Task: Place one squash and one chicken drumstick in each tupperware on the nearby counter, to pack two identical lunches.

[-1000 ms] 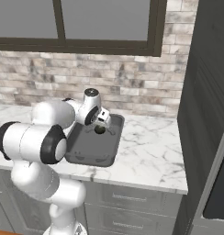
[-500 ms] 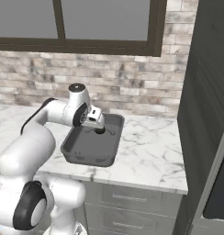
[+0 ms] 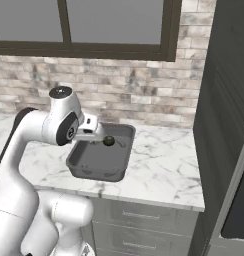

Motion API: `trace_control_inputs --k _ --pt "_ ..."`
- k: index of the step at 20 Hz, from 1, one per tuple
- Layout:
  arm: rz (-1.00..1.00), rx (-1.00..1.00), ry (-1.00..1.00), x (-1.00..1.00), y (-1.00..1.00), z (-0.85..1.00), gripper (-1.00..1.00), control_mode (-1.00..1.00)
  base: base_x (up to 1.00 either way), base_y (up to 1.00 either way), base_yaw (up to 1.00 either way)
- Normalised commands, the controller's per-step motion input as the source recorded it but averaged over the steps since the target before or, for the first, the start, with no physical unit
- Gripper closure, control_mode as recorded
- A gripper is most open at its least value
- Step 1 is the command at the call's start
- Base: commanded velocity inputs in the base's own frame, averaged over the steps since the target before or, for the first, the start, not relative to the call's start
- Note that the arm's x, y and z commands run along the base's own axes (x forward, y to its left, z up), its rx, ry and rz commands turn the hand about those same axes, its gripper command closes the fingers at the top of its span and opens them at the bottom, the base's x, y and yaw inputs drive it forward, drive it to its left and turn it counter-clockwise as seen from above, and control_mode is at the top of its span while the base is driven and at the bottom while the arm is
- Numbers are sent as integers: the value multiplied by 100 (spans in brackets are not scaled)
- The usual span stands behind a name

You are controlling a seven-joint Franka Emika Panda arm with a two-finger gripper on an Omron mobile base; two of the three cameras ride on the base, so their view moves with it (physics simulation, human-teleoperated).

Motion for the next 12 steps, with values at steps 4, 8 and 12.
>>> trace_control_inputs --k 4,8,12 --pt "8 -7 -10 -100 0 33 -100 -100 0 0 0" --pt "6 -6 -15 -100 0 19 -100 -100 0 0 0" --pt "0 0 0 0 0 0 -100 100 -100 -20 2"
